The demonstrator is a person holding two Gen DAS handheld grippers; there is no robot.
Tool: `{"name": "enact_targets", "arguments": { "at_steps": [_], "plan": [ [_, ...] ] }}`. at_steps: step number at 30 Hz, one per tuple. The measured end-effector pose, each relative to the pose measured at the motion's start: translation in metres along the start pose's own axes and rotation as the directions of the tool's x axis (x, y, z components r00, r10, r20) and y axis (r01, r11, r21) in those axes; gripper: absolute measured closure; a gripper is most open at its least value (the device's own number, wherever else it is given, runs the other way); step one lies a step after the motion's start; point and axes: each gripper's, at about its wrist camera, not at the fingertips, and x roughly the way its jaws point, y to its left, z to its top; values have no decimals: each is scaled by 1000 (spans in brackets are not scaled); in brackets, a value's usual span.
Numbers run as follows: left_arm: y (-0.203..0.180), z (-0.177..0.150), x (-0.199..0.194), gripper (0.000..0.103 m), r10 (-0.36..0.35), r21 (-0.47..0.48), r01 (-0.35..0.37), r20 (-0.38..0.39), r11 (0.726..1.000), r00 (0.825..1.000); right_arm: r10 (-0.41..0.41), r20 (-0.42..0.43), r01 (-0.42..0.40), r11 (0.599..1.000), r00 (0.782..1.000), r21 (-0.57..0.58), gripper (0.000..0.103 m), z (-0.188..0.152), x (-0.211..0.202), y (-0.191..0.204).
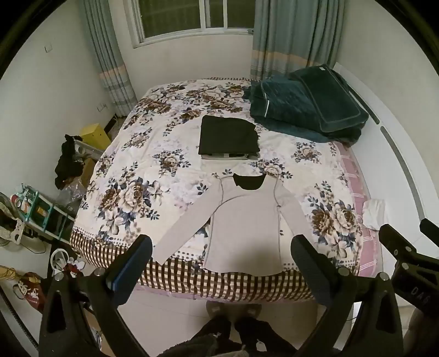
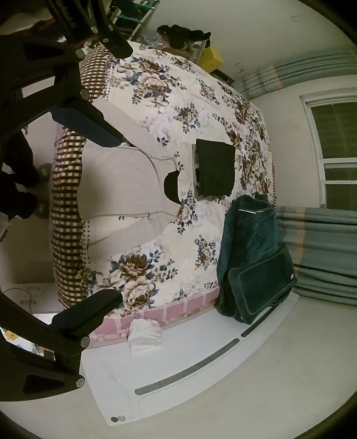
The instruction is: Fold small clothes
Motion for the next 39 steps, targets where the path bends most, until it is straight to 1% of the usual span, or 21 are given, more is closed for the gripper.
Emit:
{"name": "enact_targets", "arguments": {
  "at_steps": [2, 10, 11, 21, 22, 27, 29, 31, 32, 35, 37, 39],
  "plan": [
    [0, 0, 0, 0, 9, 3, -9, 1, 1000, 1000, 1, -1, -1, 1000, 1000, -1, 0, 1, -1, 0],
    [4, 1, 1, 0, 7, -12, -7, 5, 1000, 1000, -5, 5, 5, 1000, 1000, -2, 0, 4, -2, -1],
    [0, 0, 0, 0, 8, 4, -8, 4, 1000, 1000, -5, 6, 5, 1000, 1000, -2, 0, 4, -2, -1],
    [0, 1, 1, 0, 9, 3, -9, 6, 1000, 1000, -2, 11, 2, 1000, 1000, -6, 0, 0, -2, -4],
    [0, 1, 1, 0, 7, 2, -7, 6, 1000, 1000, -1, 12, 1, 1000, 1000, -6, 0, 10, -3, 1],
    [0, 0, 1, 0, 8, 4, -8, 9, 1000, 1000, -1, 17, 1, 1000, 1000, -5, 0, 15, -6, 9],
    [1, 4, -1, 0, 7, 3, -7, 10, 1000, 1000, 2, 16, -2, 1000, 1000, -6, 0, 16, -6, 9],
    [1, 5, -1, 0, 10, 4, -10, 13, 1000, 1000, 3, 20, -3, 1000, 1000, -7, 0, 27, -6, 13],
    [0, 11, -1, 0, 9, 2, -9, 13, 1000, 1000, 4, 23, -4, 1000, 1000, -12, 0, 28, -8, 11],
    [0, 13, -1, 0, 10, 2, -10, 16, 1000, 1000, 9, 28, -9, 1000, 1000, -17, 0, 29, -13, 10],
    [0, 23, 0, 0, 11, -2, -11, 18, 1000, 1000, 11, 30, -11, 1000, 1000, -17, 0, 31, -14, 10],
    [1, 25, 0, 0, 12, -2, -11, 19, 1000, 1000, 11, 36, -10, 1000, 999, -21, 0, 28, -16, 13]
  ]
}}
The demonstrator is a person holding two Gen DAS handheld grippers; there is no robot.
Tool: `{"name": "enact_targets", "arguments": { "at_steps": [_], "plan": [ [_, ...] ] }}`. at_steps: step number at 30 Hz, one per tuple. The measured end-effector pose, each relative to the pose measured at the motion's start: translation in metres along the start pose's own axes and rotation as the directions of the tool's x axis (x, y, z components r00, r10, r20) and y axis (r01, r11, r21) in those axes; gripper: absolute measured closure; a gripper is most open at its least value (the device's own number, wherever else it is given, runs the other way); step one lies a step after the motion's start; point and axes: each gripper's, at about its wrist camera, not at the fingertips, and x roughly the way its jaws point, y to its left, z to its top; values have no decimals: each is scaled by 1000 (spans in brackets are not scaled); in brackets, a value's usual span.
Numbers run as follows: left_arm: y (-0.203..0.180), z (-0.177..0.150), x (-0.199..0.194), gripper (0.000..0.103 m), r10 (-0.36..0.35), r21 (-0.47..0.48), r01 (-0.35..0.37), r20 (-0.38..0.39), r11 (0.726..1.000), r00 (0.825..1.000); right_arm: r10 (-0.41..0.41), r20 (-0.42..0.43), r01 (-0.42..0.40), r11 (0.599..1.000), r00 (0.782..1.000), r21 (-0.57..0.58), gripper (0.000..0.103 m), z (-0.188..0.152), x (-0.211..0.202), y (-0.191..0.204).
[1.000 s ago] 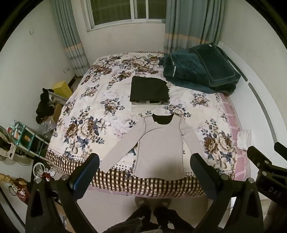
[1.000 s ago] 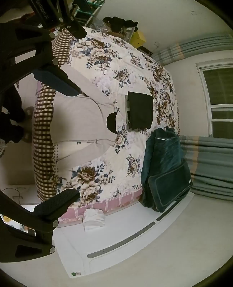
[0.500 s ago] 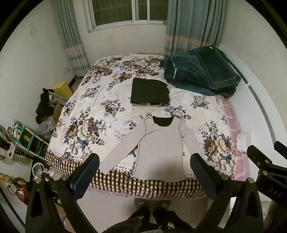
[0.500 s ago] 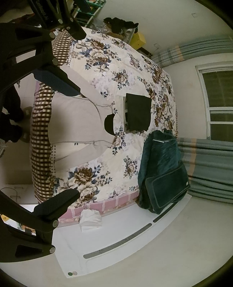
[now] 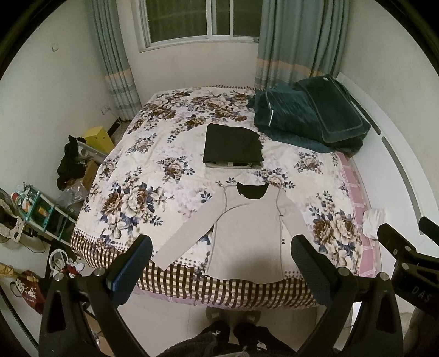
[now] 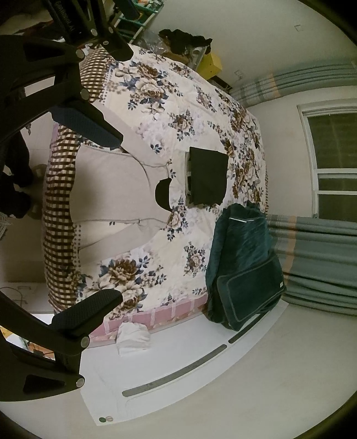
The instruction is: Fold small clothes
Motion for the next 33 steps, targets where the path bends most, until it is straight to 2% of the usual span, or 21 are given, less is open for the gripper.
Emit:
{"name": "enact_targets", "arguments": {
  "at_steps": [8, 33],
  "plan": [
    [17, 6, -11, 0, -4, -12, 4, 8, 1000, 1000, 1, 7, -1, 1000, 1000, -5, 0, -1, -6, 5],
    [19, 4, -18, 0, -4, -16, 4, 24, 1000, 1000, 0, 17, 0, 1000, 1000, -7, 0, -6, -10, 7]
  ]
}}
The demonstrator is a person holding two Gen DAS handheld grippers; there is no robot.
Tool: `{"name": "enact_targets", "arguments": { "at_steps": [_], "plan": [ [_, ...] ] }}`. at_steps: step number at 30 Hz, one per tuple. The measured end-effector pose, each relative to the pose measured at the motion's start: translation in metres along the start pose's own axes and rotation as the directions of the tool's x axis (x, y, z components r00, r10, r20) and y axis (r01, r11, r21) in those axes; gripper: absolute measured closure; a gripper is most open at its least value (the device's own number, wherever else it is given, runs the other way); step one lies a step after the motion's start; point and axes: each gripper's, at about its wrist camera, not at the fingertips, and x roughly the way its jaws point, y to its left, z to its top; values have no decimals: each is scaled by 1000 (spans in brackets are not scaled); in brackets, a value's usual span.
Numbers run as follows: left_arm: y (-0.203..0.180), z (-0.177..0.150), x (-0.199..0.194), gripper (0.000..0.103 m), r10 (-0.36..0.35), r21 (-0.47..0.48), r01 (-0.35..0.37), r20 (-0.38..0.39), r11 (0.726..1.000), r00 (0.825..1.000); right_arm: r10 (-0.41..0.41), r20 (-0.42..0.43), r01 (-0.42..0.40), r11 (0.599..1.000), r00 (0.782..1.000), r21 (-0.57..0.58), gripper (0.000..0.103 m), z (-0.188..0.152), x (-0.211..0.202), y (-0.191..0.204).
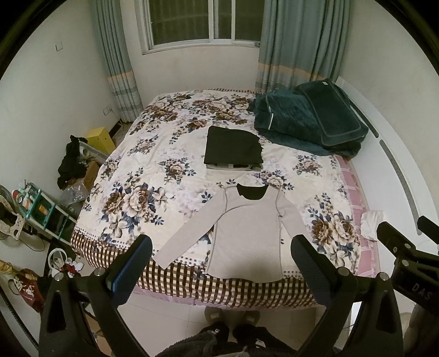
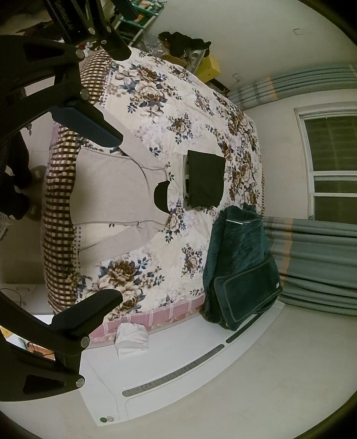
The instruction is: Fold small clothes
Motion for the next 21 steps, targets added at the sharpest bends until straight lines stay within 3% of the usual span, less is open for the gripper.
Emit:
{"name": "enact_targets", "arguments": {
  "at_steps": [14, 21],
  "plan": [
    [-1, 1, -6, 0, 0, 0, 0, 11, 1000, 1000, 2, 5, -2, 1000, 1000, 5, 0, 1, -7, 5],
    [0, 5, -7, 0, -1, -2, 1, 16, 1000, 1000, 3, 3, -3, 1000, 1000, 18, 0, 17, -7, 17]
  ]
}}
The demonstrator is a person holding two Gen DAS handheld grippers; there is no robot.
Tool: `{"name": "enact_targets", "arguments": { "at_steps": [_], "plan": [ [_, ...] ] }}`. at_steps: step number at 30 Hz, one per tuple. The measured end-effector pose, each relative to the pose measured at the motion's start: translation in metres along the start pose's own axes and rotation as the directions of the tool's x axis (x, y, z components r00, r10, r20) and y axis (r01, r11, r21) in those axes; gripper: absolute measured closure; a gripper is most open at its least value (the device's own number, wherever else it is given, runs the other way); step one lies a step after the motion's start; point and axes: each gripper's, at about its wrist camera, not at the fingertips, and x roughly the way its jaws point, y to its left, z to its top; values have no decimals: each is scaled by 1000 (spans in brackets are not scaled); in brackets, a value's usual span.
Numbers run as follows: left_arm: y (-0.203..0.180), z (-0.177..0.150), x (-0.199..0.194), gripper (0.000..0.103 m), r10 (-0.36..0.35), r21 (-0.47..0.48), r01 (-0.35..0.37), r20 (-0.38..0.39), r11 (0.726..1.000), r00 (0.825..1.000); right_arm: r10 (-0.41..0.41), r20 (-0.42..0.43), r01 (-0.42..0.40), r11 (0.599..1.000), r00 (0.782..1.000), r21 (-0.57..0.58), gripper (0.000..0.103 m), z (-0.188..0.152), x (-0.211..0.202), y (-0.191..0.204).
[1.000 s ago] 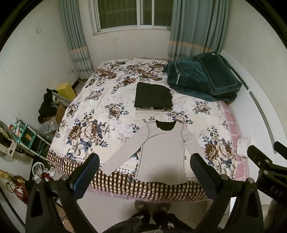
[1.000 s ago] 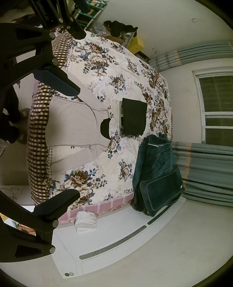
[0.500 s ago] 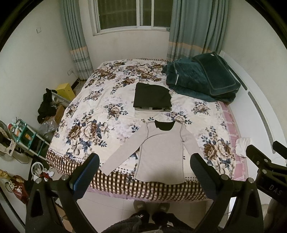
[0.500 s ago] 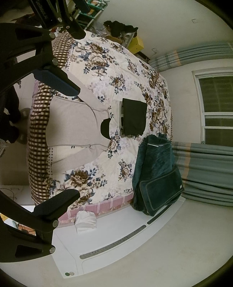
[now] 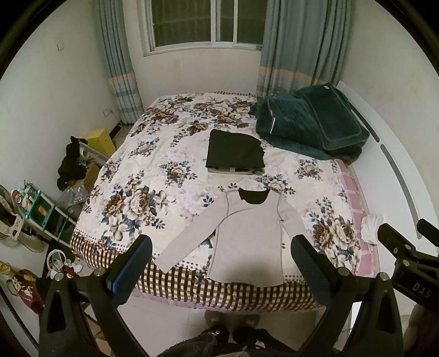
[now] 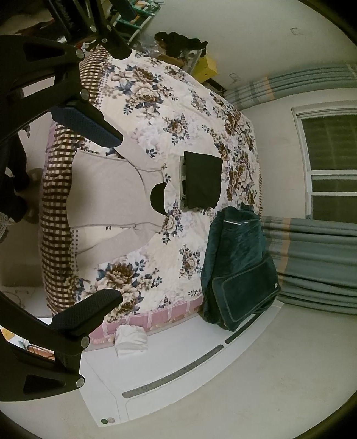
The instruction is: Fold small clothes
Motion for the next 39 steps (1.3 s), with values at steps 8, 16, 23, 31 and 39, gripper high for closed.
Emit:
{"name": "enact_targets", "arguments": {
  "at_steps": [8, 16, 23, 31, 39],
  "plan": [
    [11, 13, 68, 0, 111, -26, -110, 53, 994, 992, 14, -105, 1, 990, 994, 142, 0, 8, 80, -27],
    [15, -3, 222, 0, 167, 37, -164, -73, 986, 983, -22, -357, 198, 863, 934, 465, 0, -73, 257, -159],
    [-4, -52, 344, 0, 273, 115, -254, -205, 960, 940, 176, -504, 271, 672, 845, 689, 6, -223, 451, -286],
    [-18, -102, 444, 0, 392, 154, -360, -370, 920, 842, 429, -493, 300, 441, 757, 845, 28, -353, 621, -306],
    [-48, -114, 490, 0, 401, 208, -344, -431, 916, 808, 379, -389, 265, 339, 840, 903, 99, -382, 625, -303]
  ]
}}
